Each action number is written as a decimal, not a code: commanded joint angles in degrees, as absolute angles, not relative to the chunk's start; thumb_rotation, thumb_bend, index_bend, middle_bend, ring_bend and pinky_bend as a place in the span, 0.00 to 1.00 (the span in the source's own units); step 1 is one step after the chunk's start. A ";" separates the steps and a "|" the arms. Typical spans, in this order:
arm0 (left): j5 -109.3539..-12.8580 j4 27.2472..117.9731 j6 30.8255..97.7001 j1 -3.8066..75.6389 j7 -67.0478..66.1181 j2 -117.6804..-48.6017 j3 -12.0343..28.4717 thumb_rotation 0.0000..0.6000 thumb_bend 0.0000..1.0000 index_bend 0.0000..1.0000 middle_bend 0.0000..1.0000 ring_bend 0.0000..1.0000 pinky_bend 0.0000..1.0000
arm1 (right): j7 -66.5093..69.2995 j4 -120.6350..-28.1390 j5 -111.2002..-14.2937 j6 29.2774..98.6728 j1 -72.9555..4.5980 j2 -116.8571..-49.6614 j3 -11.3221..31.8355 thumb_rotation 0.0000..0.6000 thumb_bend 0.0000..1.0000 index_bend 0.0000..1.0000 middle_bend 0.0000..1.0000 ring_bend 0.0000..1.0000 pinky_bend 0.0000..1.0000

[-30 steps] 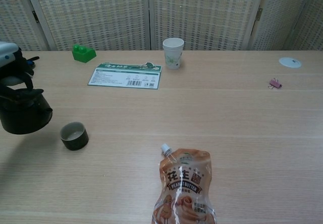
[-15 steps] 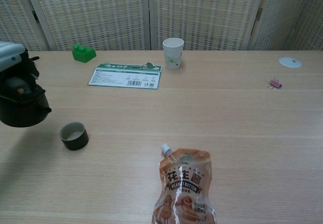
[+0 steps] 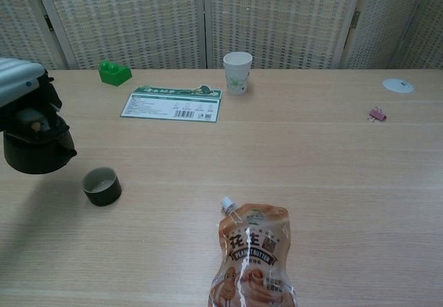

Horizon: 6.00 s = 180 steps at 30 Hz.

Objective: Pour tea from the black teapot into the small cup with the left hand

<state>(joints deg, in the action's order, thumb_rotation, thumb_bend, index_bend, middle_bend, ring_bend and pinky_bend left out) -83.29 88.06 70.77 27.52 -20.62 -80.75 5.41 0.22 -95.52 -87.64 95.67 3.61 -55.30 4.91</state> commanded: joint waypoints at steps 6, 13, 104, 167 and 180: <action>-83.46 87.36 70.39 28.01 -21.77 -81.65 5.21 0.98 0.43 1.00 1.00 1.00 0.57 | 0.41 -95.36 -87.44 95.65 3.75 -55.28 4.92 1.00 0.19 0.30 0.26 0.22 0.25; -84.34 86.56 70.49 28.37 -22.87 -82.70 4.78 0.97 0.43 1.00 1.00 1.00 0.57 | 0.61 -95.21 -87.37 95.77 3.86 -55.25 4.97 1.00 0.19 0.30 0.26 0.22 0.25; -94.89 77.16 74.39 29.28 -33.33 -84.09 2.00 1.00 0.43 1.00 1.00 1.00 0.57 | 1.46 -94.82 -87.46 96.25 4.30 -55.17 5.18 1.00 0.19 0.30 0.26 0.22 0.25; -83.96 83.55 75.06 26.80 0.44 -83.75 8.23 0.83 0.41 1.00 1.00 0.99 0.57 | 1.27 -94.91 -87.43 96.24 4.37 -55.30 5.25 1.00 0.19 0.30 0.26 0.22 0.25; -75.37 80.04 68.90 27.47 4.08 -83.92 10.87 0.55 0.32 1.00 1.00 0.99 0.57 | 1.63 -94.55 -87.08 95.93 4.33 -55.46 5.26 1.00 0.19 0.30 0.26 0.21 0.25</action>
<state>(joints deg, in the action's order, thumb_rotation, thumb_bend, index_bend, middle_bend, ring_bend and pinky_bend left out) -75.92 80.61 69.38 27.30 3.98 -83.75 10.54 1.63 -94.55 -87.08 95.93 4.33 -55.46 5.26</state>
